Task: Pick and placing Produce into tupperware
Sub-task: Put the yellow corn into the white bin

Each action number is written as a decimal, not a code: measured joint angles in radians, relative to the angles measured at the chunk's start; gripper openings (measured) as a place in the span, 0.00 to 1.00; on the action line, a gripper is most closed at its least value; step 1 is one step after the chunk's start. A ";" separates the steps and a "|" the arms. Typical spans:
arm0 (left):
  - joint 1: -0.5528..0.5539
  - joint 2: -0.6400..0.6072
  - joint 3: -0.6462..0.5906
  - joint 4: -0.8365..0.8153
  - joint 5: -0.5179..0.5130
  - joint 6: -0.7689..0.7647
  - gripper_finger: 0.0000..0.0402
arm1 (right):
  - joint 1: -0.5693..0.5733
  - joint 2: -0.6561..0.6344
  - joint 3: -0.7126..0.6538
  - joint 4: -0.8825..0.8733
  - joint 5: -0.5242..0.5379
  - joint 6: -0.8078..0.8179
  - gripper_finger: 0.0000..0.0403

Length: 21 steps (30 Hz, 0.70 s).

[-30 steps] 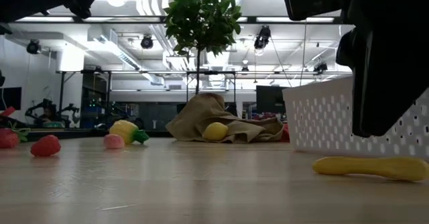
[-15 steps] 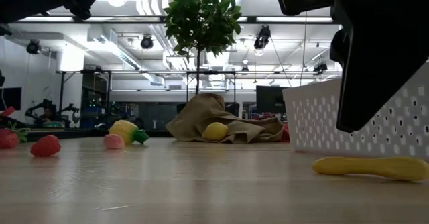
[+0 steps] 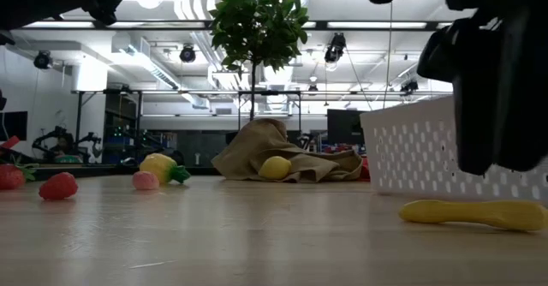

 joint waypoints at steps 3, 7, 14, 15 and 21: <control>0.000 0.000 0.000 0.000 0.000 0.000 0.44 | 0.001 0.000 0.000 -0.007 0.004 -0.005 0.44; 0.000 0.000 0.000 0.000 0.000 0.000 0.44 | 0.000 0.000 0.015 -0.047 0.004 -0.006 0.44; 0.000 0.000 -0.002 0.000 0.000 0.000 0.44 | 0.005 -0.004 0.147 -0.223 0.107 -0.007 0.44; 0.000 0.001 -0.002 0.000 0.000 0.000 0.44 | 0.005 -0.004 0.168 -0.231 0.113 -0.014 0.44; 0.000 -0.001 -0.002 -0.001 0.000 0.000 0.44 | 0.005 0.076 0.287 -0.271 0.095 -0.111 0.44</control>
